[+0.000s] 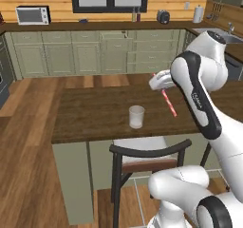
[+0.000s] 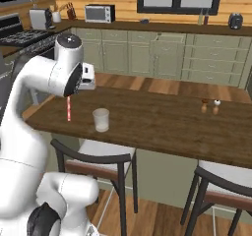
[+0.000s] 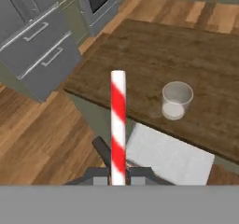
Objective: Take a straw from the drawer in front and place it inside the glass cup on the dining counter.
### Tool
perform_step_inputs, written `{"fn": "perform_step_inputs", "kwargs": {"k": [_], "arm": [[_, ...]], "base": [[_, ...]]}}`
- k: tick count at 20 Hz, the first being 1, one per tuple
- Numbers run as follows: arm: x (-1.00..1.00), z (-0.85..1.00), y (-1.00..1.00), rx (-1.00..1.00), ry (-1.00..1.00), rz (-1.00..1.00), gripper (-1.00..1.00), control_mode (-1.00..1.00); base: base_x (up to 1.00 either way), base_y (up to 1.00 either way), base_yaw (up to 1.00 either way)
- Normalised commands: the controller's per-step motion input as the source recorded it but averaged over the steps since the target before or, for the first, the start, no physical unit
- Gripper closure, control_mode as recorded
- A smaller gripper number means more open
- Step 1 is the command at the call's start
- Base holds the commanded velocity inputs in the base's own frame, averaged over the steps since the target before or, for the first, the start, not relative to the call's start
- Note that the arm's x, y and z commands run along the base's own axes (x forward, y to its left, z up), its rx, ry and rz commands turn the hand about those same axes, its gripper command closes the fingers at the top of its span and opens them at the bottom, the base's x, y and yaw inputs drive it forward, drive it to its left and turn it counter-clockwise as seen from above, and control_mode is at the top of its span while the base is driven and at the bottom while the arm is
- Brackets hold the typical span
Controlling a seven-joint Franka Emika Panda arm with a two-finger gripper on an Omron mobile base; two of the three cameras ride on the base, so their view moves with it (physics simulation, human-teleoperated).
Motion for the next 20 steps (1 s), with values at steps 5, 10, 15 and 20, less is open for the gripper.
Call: {"fn": "perform_step_inputs", "kwargs": {"k": [5, 10, 15, 20], "arm": [[0.62, 0.00, -0.27, 0.24, -0.26, 0.65, 1.00, -1.00], [0.37, -0.03, -0.04, 0.26, -0.33, 0.54, 1.00, -1.00], [0.50, -0.21, 0.03, 0.21, -0.12, 0.31, 1.00, -1.00], [0.60, -0.40, 0.00, 0.10, 0.00, 0.19, 1.00, -1.00]], "base": [[0.00, 0.00, 0.00], [0.00, 0.00, 0.00], [0.00, 0.00, 0.00], [0.00, 0.00, 0.00]]}}
